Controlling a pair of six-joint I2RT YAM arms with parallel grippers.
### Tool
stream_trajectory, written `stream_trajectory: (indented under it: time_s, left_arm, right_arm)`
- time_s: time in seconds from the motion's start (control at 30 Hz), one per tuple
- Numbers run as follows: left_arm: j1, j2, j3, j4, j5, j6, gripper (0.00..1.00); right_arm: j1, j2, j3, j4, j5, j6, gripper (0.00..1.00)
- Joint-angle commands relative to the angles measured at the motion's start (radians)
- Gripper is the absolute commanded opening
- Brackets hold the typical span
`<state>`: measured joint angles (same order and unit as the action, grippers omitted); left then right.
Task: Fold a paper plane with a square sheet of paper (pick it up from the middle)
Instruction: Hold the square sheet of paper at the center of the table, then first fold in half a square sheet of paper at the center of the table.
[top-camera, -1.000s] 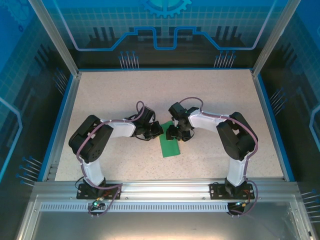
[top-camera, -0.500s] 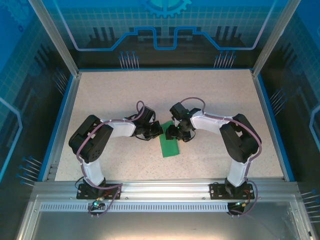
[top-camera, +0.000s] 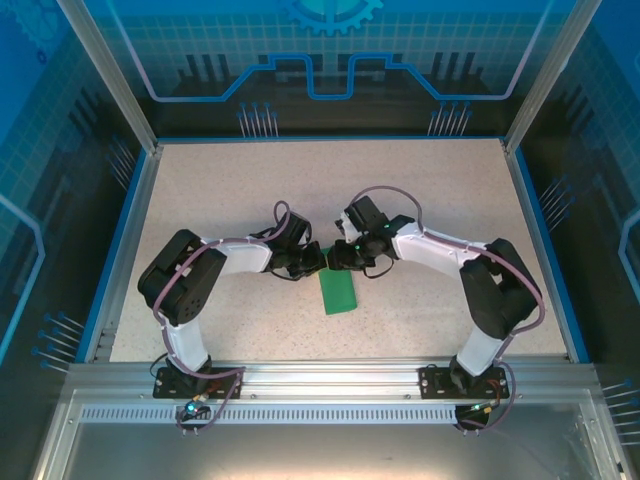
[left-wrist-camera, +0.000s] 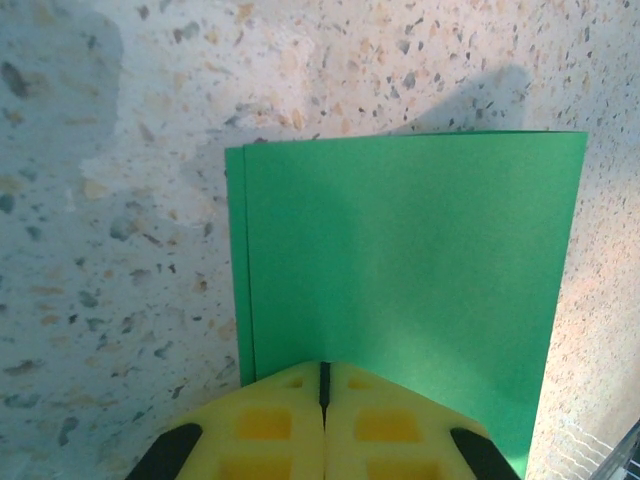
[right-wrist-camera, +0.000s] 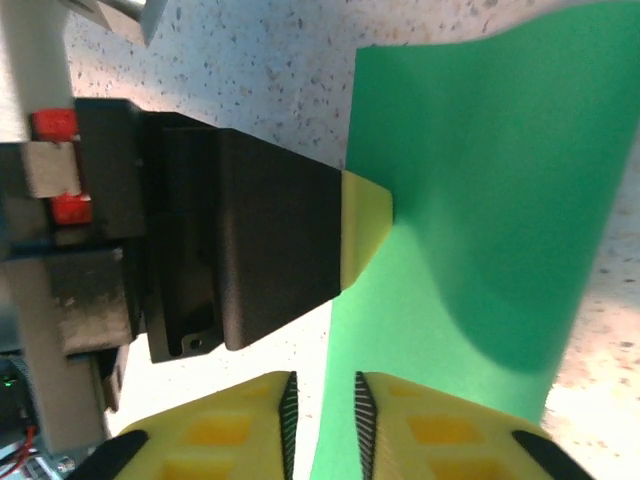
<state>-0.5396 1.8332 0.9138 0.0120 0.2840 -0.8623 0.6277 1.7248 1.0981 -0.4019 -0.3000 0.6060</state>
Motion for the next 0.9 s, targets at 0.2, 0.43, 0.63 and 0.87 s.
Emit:
stream_trajectory:
  time_s: [0.2,0.43,0.63,0.87]
  left_arm:
    - [-0.008,0.043,0.003,-0.116,-0.053,0.026,0.07]
    - [-0.009,0.056,0.006,-0.126,-0.055,0.032,0.07]
    - [-0.01,0.058,0.013,-0.131,-0.058,0.028,0.06]
    - [-0.009,0.058,0.016,-0.138,-0.066,0.026,0.06]
  right_arm:
    - [-0.053,0.091,-0.091,0.08,-0.061,0.005,0.19]
    - [-0.085,0.116,-0.205,0.19,-0.082,0.027,0.18]
    - [-0.099,0.06,-0.2,0.183,-0.101,0.018,0.19]
    - [-0.059,-0.053,-0.213,0.16,-0.126,0.013,0.21]
